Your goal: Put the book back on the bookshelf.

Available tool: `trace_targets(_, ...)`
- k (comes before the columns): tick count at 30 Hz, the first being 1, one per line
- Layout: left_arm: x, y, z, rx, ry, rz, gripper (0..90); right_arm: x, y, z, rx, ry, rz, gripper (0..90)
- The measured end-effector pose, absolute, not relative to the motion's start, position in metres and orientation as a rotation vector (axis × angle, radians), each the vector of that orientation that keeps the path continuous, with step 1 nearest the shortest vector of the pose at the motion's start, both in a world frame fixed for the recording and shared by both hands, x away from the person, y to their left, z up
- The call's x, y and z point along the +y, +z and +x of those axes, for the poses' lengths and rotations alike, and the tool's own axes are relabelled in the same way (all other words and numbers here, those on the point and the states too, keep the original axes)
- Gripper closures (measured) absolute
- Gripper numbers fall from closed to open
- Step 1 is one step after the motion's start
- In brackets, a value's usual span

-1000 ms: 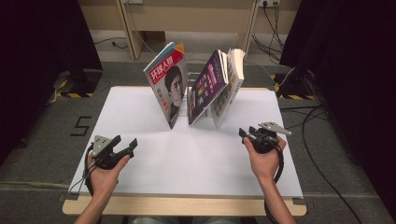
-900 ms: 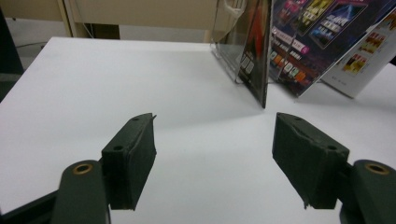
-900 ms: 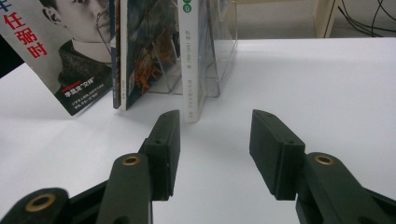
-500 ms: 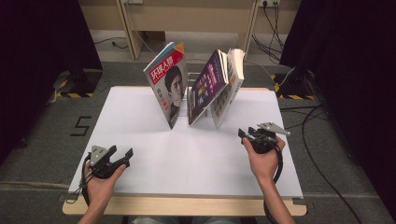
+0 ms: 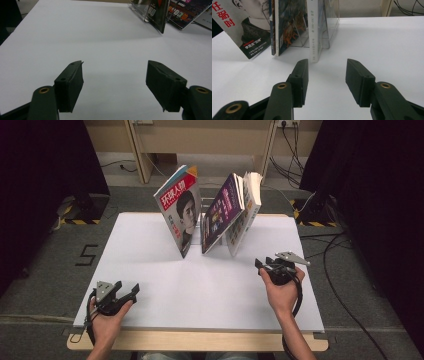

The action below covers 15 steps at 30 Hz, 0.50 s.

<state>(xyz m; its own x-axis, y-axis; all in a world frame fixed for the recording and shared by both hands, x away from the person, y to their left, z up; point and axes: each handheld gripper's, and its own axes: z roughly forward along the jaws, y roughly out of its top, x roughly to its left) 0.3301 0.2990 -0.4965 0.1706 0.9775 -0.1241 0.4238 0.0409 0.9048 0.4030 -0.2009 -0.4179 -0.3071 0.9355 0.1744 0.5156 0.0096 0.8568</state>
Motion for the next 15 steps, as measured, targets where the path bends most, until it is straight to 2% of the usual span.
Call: trace_targets(15,0.3054,-0.5010,0.3270,1.409,0.754,1.517,29.3,-0.1985,-0.4187,0.4027,1.851,1.230,1.478,53.6)
